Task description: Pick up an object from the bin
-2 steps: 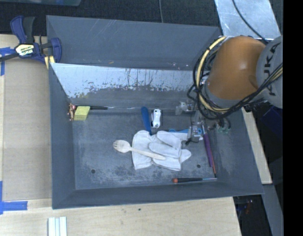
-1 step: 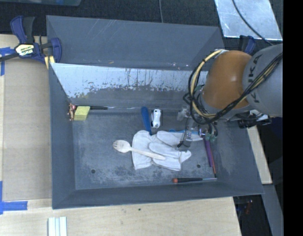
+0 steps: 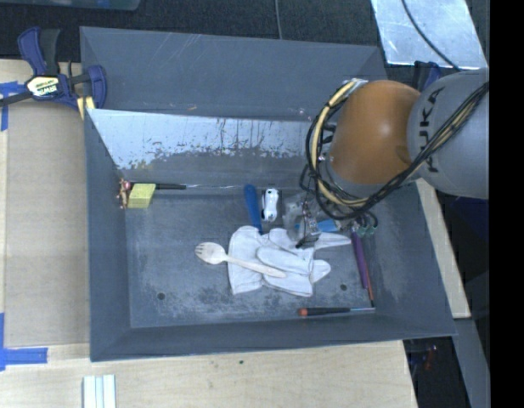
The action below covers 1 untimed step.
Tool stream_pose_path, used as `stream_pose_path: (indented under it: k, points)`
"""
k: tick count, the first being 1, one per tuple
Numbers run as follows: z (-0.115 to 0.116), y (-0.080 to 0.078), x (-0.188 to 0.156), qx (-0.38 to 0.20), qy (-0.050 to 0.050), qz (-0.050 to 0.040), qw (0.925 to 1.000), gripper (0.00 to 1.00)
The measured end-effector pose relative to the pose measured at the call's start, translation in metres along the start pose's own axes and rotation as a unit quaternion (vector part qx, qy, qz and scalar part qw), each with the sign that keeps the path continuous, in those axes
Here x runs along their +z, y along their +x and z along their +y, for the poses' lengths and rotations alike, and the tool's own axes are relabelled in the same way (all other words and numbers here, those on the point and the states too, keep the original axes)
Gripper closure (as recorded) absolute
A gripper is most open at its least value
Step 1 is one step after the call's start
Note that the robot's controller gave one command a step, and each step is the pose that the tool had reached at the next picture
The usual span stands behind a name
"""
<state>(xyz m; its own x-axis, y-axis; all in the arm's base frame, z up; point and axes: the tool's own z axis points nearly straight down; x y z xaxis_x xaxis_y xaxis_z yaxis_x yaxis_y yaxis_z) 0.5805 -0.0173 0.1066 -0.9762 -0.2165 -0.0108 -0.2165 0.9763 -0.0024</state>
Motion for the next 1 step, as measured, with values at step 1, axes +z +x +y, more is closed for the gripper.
stream_pose_path:
  k: [1]
  points:
    - [0.0000,0.0000,0.0000,0.000,0.000,0.0000,1.0000,0.00]
